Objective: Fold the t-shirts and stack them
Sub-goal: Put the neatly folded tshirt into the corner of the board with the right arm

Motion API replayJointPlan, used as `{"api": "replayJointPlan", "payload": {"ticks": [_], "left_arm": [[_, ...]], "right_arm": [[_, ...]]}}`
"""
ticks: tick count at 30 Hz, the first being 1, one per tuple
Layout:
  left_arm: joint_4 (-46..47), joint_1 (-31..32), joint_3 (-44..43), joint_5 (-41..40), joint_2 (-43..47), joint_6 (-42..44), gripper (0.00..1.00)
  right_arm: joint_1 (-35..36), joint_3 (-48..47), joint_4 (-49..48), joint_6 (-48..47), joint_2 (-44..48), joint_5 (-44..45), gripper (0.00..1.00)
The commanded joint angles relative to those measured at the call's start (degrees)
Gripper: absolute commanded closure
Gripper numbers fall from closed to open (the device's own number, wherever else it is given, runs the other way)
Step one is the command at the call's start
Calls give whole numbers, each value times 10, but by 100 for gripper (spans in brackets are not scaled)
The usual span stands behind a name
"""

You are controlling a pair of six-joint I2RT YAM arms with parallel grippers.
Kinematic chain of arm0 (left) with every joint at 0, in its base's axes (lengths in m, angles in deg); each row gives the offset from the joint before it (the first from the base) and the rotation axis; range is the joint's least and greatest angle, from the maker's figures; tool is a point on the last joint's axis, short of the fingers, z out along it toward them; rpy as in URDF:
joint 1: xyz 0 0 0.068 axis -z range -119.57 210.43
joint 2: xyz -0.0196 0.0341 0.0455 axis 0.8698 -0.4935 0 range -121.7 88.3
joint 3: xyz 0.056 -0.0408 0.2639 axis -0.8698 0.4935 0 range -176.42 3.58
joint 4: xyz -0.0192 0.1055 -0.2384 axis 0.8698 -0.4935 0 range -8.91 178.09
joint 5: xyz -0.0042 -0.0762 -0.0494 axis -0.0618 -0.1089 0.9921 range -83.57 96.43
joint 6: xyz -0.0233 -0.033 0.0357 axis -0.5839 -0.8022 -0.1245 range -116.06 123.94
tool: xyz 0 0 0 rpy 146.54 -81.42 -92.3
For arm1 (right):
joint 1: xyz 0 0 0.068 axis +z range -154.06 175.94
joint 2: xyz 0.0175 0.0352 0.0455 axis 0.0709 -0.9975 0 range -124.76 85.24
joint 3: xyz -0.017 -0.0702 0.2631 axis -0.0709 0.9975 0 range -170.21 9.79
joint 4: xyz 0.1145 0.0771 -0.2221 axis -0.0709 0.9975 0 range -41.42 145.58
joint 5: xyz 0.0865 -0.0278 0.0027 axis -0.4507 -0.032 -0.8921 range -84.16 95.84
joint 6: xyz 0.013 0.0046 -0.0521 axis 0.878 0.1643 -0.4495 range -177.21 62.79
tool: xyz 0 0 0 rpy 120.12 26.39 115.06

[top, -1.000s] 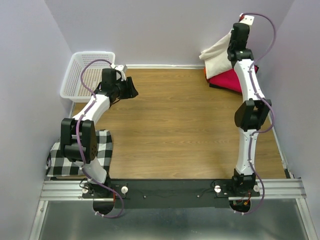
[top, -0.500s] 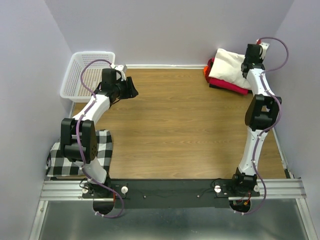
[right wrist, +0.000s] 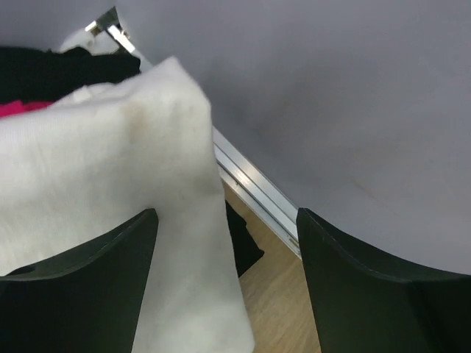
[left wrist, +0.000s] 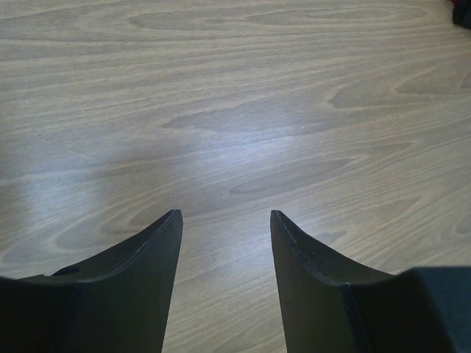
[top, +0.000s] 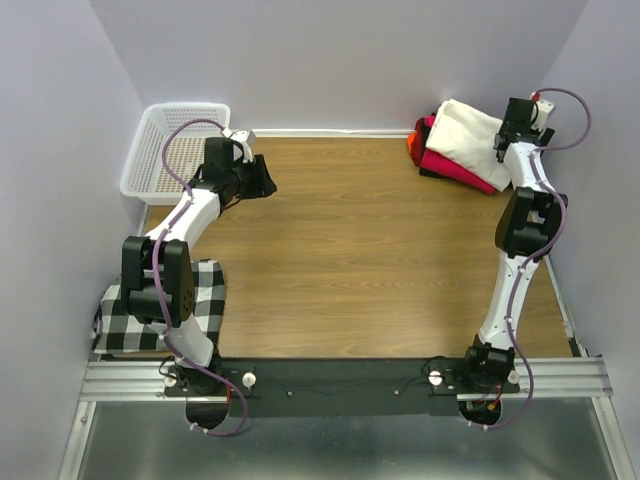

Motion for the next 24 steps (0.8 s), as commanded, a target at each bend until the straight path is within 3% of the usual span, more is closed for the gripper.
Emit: {"api": "replayJointPlan", "payload": {"ticks": [1,12,14,15,20,22,24], "left_arm": [[-14,4,-20,8,-3,16,40],[12,11,-19,-37,16,40,36],[20,14,-20,-52,30,48,31],[24,14,-19,-55,35,50,23],[39,22,-14,-74,67,50,14],[44,25,-7,-81,82,50,5],[51,31,1,-100,96,50,5]], "right_arm": [[-4,-40,8,17,8,-22,12],[53,15,13,-3,145,-87,10],[79,50,15,-6,192,-103,10],[86,60,17,-3,212,-115,10],[135,135,35,36,314,-226,9],[154,177,41,45,340,-278,5],[167,210,42,46,373,-327,0]]}}
